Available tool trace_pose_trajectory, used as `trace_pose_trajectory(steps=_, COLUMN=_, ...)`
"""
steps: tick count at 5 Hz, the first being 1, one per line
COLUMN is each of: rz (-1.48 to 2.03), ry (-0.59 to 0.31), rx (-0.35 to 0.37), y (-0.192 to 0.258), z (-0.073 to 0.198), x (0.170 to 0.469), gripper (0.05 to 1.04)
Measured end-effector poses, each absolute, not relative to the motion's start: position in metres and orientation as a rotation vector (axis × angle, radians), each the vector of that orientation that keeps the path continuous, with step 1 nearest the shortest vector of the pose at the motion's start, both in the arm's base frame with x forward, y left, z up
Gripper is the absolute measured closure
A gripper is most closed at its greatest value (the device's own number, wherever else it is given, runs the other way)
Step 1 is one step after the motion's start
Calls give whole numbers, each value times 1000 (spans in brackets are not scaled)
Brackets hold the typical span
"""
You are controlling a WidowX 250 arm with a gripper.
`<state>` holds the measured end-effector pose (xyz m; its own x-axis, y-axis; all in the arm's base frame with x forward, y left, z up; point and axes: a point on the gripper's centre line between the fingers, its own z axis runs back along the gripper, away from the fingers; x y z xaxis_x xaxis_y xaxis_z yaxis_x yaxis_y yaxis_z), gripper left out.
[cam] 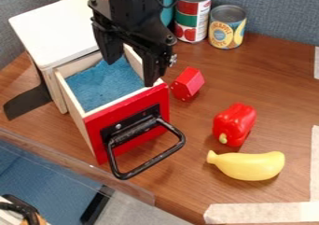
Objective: Put the red object in the drawer
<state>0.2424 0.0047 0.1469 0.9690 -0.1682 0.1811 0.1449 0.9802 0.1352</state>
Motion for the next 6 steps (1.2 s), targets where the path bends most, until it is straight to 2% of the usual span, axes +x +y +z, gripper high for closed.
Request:
trace_pose_trajectory(steps=1, rz=-155, ry=-171, rx=119, y=4, z=141, x=241, gripper=83)
trace_pose_trajectory(steps=4, rz=-256, ry=-155, rx=81, y=-61, z=132, x=245, gripper=83)
trace_pose_trajectory(steps=5, rz=-251, ry=-147, rx=79, y=-67, z=126, x=252, gripper=83)
trace_pose_trajectory(steps=6, rz=-241, ry=-133, rx=85, y=-71, z=108, x=259, gripper=83)
